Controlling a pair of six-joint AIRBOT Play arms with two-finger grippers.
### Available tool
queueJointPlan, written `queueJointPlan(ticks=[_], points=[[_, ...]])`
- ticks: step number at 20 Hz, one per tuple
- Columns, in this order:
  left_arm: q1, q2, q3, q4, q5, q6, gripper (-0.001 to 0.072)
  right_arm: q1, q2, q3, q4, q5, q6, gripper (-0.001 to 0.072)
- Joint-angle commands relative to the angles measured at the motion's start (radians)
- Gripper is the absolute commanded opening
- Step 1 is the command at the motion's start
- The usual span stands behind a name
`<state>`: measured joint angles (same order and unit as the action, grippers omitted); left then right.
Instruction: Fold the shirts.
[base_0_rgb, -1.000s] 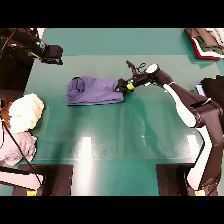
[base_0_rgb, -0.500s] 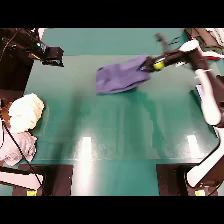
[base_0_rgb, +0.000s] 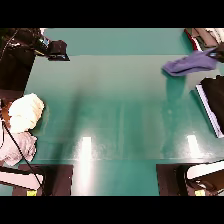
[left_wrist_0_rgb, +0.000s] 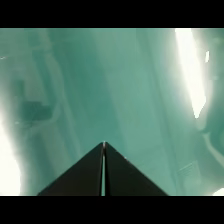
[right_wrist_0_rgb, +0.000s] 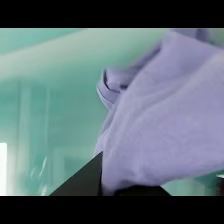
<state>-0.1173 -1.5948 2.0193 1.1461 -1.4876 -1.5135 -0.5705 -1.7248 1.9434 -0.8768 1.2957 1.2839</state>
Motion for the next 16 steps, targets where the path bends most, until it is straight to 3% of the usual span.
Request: queueJointPlan(ticks=[1, 6, 9, 12, 16], points=[[0.001, 0.0, 0.0, -0.033, 0.014, -0.012, 0.0025, -0.111, 0.01, 0.003, -0.006, -0.061, -0.007, 0.0016], [0.001, 0.0, 0.0, -0.032, 0.014, -0.027, 0.0025, -0.154, 0.01, 0.081, 0.071, -0.069, -0.097, 0.0016], [0.001, 0.0, -0.001, -0.033, 0.014, -0.027, 0.0025, -0.165, 0.027, 0.137, 0.106, -0.064, -0.1, 0.0016], [0.001, 0.0, -0.002, -0.032, 0.013, -0.024, 0.0025, -0.187, 0.113, 0.052, 0.087, -0.103, -0.1, 0.0016], [0.001, 0.0, -0.002, -0.032, 0.013, -0.023, 0.0025, -0.256, 0.211, -0.044, 0.03, -0.039, -0.095, 0.0017]])
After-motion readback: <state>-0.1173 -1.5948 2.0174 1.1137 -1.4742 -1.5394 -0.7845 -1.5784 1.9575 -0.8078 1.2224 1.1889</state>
